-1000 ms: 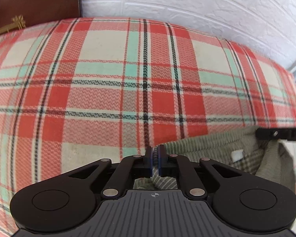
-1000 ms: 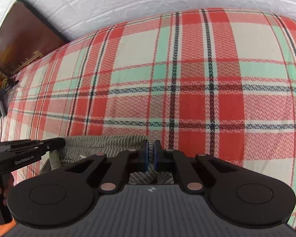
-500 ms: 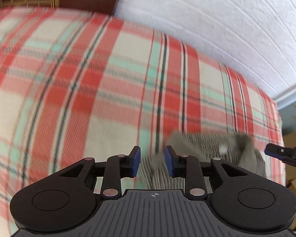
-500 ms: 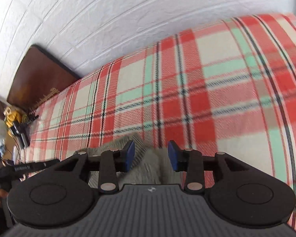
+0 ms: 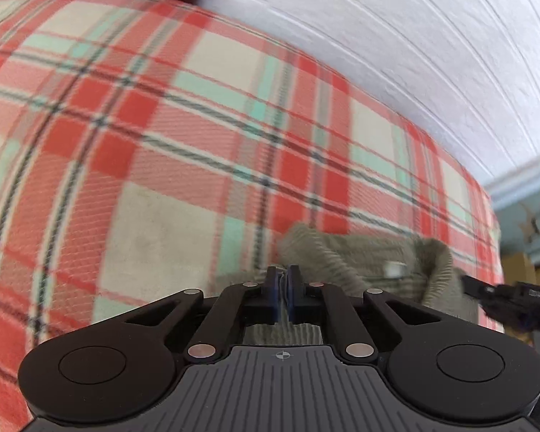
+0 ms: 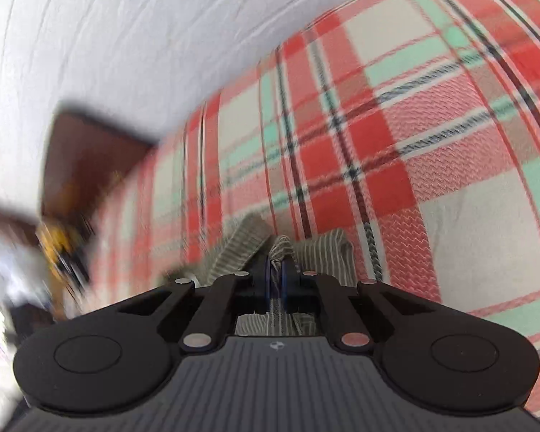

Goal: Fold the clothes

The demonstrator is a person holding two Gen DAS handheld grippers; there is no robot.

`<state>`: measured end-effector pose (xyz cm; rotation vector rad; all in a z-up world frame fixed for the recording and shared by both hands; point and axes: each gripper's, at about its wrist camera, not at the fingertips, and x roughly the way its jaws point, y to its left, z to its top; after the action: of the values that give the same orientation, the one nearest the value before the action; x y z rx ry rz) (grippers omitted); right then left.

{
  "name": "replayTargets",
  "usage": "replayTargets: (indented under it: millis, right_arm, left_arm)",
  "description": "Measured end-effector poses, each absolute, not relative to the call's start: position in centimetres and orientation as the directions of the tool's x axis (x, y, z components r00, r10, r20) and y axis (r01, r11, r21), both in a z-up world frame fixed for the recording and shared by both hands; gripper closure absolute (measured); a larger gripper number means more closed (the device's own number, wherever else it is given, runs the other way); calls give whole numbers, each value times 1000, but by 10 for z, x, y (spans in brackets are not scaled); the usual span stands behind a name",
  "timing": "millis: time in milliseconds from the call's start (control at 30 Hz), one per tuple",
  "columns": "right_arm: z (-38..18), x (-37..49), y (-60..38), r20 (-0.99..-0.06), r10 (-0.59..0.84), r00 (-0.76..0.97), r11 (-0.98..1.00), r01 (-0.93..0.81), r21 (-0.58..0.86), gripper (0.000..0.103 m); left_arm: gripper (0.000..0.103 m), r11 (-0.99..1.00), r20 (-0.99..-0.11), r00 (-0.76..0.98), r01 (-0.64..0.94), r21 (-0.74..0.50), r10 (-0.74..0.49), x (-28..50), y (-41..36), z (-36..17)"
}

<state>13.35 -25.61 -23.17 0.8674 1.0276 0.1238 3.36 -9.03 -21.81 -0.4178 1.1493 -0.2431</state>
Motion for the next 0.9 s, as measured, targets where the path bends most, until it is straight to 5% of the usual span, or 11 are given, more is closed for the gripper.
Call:
replayTargets:
  millis: [167, 200, 233, 267, 500, 700, 900]
  right_arm:
    - [-258, 122, -267, -705, 461, 539, 597, 399, 696, 94]
    - [-261, 121, -267, -701, 460, 545, 585, 409, 701, 92]
    - [-261, 119, -267, -698, 456, 552, 577, 414, 705, 88]
    - [-256, 116, -267, -693, 450, 563, 581, 404, 706, 85]
    - [-209, 87, -265, -668, 400, 627, 679, 287, 676, 41]
    - [-198, 56, -250, -708, 392, 588, 798, 166, 579, 39]
    - [-205, 39, -230, -697, 455, 554, 780, 130, 612, 49]
  left_arm:
    - [103, 886, -833, 388, -81, -457, -394, 25, -79, -233]
    - [99, 884, -832, 391, -86, -460, -394, 25, -79, -233]
    - [74, 881, -830, 392, -93, -464, -396, 26, -78, -231]
    - [72, 878, -829, 394, -100, -469, -397, 27, -76, -230]
    - [53, 889, -811, 445, -66, -453, -380, 5, -59, -194]
    - [47, 909, -837, 376, 37, -415, -397, -39, -80, -196]
    - [47, 897, -834, 350, 52, -438, -427, -60, -98, -204]
